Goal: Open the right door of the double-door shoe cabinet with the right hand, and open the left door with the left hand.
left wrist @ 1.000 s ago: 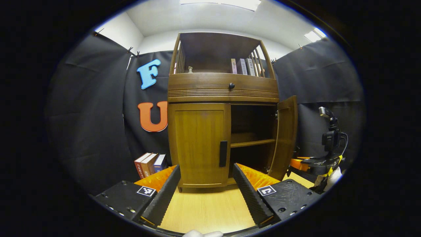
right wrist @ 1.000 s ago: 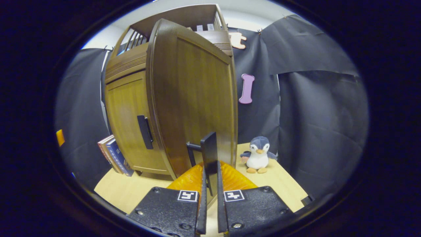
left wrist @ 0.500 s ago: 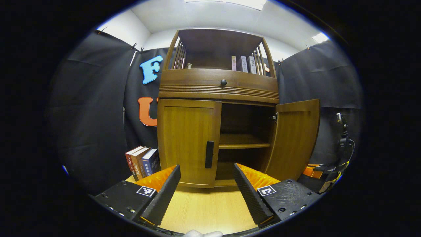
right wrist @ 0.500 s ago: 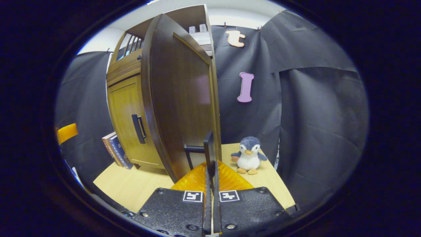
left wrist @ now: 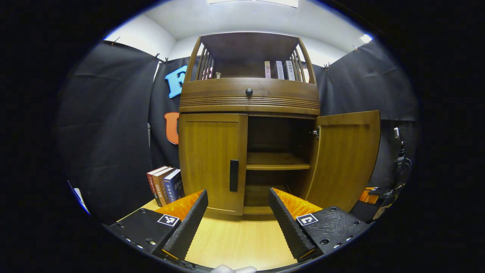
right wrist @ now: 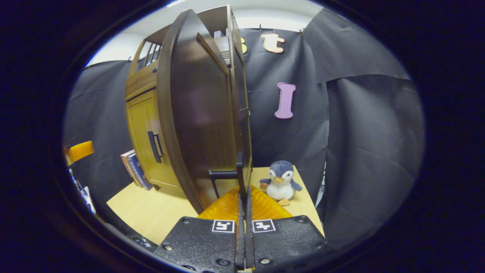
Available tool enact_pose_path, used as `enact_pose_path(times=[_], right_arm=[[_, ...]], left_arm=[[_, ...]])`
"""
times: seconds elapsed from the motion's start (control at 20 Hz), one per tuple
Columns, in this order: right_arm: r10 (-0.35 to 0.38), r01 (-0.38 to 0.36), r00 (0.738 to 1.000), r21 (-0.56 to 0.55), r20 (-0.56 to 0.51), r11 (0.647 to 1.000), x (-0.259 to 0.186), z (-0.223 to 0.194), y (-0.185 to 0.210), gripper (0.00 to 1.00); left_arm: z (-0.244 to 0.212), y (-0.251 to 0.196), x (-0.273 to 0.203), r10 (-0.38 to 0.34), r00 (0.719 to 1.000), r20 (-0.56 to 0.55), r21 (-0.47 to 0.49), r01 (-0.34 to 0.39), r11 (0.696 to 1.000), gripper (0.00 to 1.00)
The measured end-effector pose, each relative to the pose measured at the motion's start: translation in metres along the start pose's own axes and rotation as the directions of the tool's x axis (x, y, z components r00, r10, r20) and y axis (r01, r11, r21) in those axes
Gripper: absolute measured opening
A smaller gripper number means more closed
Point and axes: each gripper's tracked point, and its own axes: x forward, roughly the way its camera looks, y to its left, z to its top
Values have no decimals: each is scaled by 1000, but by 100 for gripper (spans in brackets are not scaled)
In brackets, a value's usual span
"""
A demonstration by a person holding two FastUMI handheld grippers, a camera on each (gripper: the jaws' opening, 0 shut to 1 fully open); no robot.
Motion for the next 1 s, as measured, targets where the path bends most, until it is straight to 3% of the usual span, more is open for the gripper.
enact_pose_path(times=[0.2,0.25,0.45,0.6,0.65,0.7,0.75,0.85,0.95,1.0], right_arm=[[59,-59,998,-11,-5,998,3,3,-11,5],[78,-78,997,-1,-4,997,3,2,-11,5],[122,-122,993,-51,-6,991,2,1,-11,5],[118,-119,993,-100,-15,988,0,1,-14,5],[118,-118,993,-97,-15,988,-1,1,-14,5],[120,-121,993,-91,-15,988,-4,2,-14,6],[117,-118,993,-87,-12,989,-8,2,-15,8],[94,-94,996,-91,-10,991,-19,4,-19,13],[63,-62,998,-98,1,993,-33,13,-20,28],[37,-35,999,-99,24,994,-42,23,-22,25]], left_arm=[[-3,-13,-2,31,999,-14,3,-30,1000,96],[-3,-16,-1,34,999,-18,5,-34,999,100],[2,-27,-4,45,999,-12,18,-45,999,96],[6,-31,-6,43,999,0,27,-43,999,100],[6,-30,-6,42,999,5,28,-43,999,96],[8,-29,-7,43,999,13,28,-44,999,100],[8,-26,-8,44,999,17,26,-44,999,96],[10,-19,-9,43,998,35,23,-44,999,100],[5,-9,-6,36,999,35,25,-37,999,96],[4,-5,-4,26,999,33,24,-26,999,96]])
